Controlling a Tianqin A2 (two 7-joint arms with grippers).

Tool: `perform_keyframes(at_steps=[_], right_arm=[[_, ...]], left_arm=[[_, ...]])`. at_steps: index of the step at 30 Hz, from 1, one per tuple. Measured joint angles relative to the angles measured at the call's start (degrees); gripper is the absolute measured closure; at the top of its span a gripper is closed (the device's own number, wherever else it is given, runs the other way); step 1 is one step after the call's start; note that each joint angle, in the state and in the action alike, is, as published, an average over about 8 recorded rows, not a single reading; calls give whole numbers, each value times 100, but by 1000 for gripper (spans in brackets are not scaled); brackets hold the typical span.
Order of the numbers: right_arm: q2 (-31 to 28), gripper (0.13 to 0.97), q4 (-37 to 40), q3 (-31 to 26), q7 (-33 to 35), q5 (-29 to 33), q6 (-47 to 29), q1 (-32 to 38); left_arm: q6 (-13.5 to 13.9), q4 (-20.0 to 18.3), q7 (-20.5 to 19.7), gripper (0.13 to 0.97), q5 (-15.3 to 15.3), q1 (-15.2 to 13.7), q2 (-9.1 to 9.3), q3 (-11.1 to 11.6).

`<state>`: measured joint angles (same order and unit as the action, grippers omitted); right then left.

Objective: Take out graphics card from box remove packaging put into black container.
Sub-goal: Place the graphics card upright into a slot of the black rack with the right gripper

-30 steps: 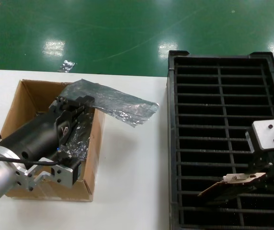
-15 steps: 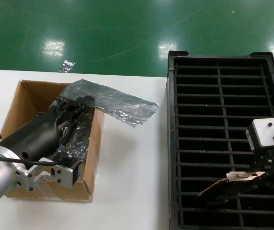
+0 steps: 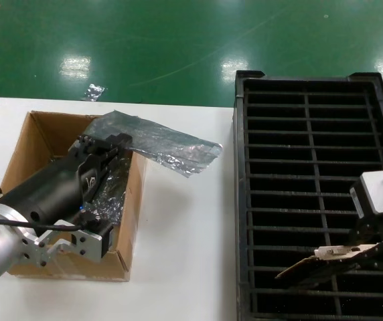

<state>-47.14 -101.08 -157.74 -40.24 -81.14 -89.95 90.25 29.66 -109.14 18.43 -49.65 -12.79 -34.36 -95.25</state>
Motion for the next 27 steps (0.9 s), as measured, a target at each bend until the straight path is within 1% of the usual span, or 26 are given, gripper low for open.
perform_keyframes(at_steps=[6, 27], right_arm=[[-13, 907, -19, 1, 8, -3, 0, -25], [202, 907, 293, 1, 109, 237, 0, -168]], left_arm=[[0, 0, 0, 959, 0, 0, 0, 0], [0, 0, 0, 959, 0, 0, 0, 0]])
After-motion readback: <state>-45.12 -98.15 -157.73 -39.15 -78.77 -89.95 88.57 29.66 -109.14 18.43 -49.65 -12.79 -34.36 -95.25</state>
